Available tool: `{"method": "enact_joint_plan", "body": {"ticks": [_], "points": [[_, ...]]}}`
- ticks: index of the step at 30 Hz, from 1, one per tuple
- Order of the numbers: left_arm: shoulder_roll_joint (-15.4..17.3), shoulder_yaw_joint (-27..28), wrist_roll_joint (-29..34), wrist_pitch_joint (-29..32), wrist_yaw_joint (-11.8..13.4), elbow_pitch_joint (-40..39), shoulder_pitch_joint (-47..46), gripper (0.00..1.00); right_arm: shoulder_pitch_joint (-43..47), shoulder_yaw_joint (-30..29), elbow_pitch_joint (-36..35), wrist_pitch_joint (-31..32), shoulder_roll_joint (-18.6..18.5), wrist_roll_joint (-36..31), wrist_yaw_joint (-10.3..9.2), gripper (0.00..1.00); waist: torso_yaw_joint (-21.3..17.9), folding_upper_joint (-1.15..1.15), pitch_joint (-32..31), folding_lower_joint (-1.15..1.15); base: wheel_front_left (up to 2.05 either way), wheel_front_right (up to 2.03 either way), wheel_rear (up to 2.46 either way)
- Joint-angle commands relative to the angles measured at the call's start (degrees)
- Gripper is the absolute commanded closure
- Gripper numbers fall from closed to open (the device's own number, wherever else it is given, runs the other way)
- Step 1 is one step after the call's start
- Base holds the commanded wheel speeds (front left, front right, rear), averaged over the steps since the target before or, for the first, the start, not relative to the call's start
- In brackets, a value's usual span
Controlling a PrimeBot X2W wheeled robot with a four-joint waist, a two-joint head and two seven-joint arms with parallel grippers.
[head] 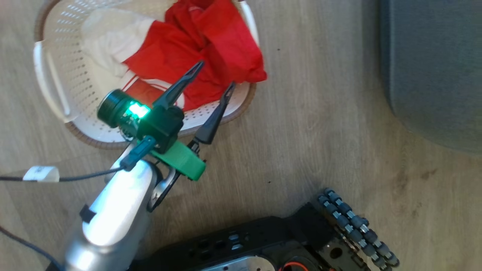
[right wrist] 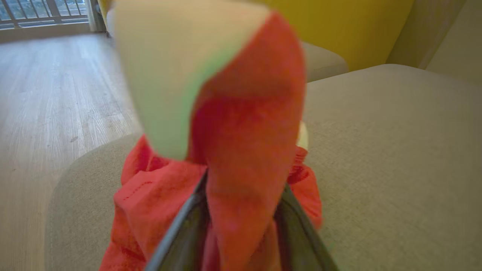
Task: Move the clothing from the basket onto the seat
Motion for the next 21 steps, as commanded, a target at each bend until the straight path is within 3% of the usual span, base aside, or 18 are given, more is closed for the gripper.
{"method": "enact_joint_plan", "body": {"ticks": [1, 6, 12, 21], "points": [[1.26, 1.48, 0.2, -0.1, 0.54, -2.2, 1.78, 0.0, 1.25, -0.64, -2.58, -0.35, -1.23, -0.54, -0.01, 0.0, -0.92, 0.0, -0.56, 0.0, 0.0, 0.0, 0.0], [2.03, 2.61, -0.54, -0.05, 1.35, -2.7, 2.26, 0.0, 5.3, 0.0, -6.14, -0.36, 1.07, -2.27, -0.01, 0.0, -2.77, 0.0, -3.81, 0.0, 0.0, 0.0, 0.0], [0.3, 2.66, -2.44, -0.2, 1.16, -0.6, 3.18, 0.0, 14.1, 6.05, -11.53, -0.36, 2.06, -3.45, -0.01, 0.0, -3.59, 0.0, -11.5, 0.0, 0.0, 0.0, 0.0], [-4.02, 7.89, -5.53, -0.29, 1.25, 0.61, 7.85, 0.0, 33.86, 10.46, -28.01, -0.37, 4.71, -1.17, -0.01, 0.0, -0.33, 0.0, -24.11, 0.0, 0.0, 0.0, 0.0]]}}
